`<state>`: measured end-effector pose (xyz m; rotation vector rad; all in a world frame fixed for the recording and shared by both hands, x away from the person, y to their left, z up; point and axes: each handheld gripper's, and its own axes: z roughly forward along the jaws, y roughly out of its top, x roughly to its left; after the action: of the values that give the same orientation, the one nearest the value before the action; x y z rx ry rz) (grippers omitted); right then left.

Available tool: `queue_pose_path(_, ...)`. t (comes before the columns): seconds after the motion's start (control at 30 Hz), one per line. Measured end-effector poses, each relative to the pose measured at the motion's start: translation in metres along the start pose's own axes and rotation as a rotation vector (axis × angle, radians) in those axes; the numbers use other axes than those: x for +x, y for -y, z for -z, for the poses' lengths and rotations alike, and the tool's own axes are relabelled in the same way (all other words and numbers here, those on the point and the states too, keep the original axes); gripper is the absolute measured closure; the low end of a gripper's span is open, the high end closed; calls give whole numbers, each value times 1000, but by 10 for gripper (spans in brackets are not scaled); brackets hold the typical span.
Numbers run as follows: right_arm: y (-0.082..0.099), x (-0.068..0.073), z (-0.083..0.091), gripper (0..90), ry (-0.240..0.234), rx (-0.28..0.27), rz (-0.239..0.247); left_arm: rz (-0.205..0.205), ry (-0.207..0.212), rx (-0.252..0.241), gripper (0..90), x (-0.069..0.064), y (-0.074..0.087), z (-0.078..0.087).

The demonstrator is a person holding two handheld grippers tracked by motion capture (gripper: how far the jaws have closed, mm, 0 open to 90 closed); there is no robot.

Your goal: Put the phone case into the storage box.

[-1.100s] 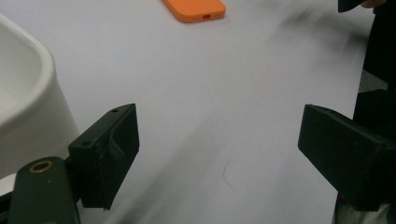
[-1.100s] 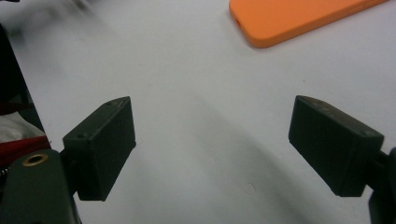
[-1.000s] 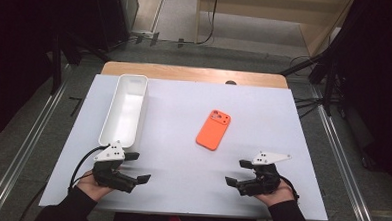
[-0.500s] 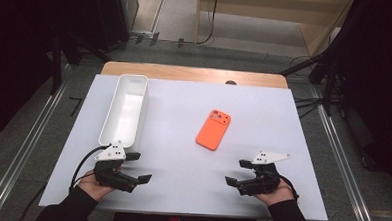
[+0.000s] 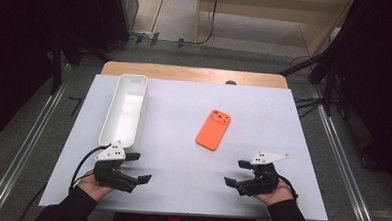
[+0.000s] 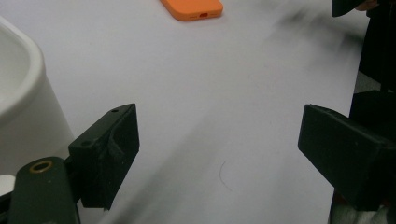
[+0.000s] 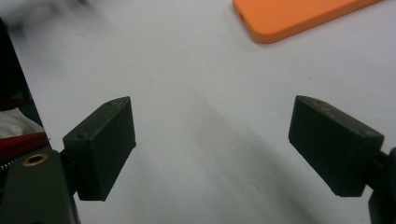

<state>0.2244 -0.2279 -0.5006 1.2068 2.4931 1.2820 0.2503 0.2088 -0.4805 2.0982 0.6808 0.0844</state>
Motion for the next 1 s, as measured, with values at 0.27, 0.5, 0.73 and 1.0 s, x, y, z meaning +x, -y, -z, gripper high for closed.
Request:
queue_pose_path(0.27,0,0,-1,134,-6,3,-3,3,1,0,124,0,0,0)
queue_pose_path(0.5,0,0,-1,134,-7,3,-4,4,-2,-1,124,0,0,0)
queue_pose_path(0.73,0,0,-1,134,-7,2,0,30,11,-10,124,-1,-3,0)
queue_pose_path(1.0,0,-1,-1,134,-8,0,1,34,14,-5,124,-7,-9,-4)
